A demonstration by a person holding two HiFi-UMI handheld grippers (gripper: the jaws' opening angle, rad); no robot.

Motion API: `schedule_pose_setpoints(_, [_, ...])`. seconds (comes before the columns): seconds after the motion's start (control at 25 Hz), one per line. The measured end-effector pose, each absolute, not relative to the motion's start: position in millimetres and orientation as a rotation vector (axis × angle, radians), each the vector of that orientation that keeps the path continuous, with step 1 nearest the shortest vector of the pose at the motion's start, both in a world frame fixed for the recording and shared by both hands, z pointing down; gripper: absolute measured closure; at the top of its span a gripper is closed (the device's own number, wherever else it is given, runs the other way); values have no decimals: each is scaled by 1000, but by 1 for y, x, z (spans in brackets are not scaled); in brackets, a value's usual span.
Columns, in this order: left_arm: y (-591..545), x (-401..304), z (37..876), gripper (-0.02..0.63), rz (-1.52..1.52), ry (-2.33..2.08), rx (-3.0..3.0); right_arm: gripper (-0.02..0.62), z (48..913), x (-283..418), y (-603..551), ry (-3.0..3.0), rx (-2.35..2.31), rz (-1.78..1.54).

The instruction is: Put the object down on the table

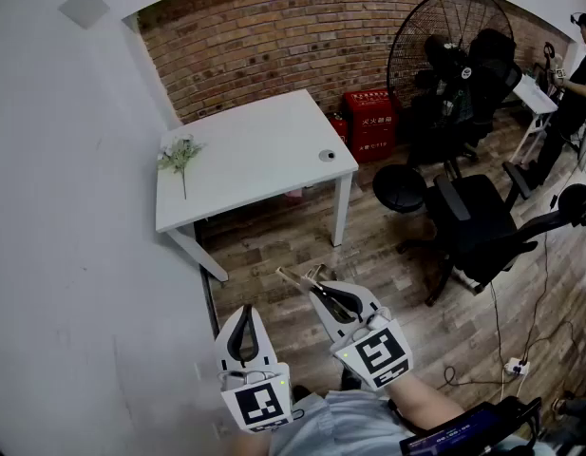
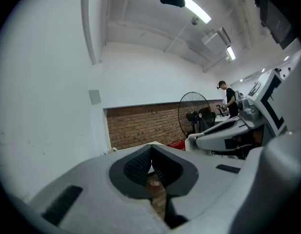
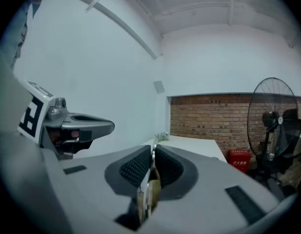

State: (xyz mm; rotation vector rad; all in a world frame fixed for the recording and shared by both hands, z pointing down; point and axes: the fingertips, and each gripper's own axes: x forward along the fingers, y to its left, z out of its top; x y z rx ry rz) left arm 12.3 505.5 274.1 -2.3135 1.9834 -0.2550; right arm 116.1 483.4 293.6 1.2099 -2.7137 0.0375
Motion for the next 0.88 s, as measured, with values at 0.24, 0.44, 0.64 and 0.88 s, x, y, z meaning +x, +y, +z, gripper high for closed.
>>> schedule_pose_setpoints(0.24, [502,20,277,597,-258,1984,-2316,560,298,126,479,-2718,1223,44])
schedule_pose_setpoints(0.44, [500,31,281,598,-283,1994,-2299,558,298,142,476,-2737,1224,66])
schedule_pose_setpoints(0.64, [494,53,287,597,-309,2041,-2285,558,305,164,468,-2744,1187,95])
schedule_pose_setpoints(0.88, [486,69,299,597,-340,2079,-2266,558,320,185,452,-2740,1159,98])
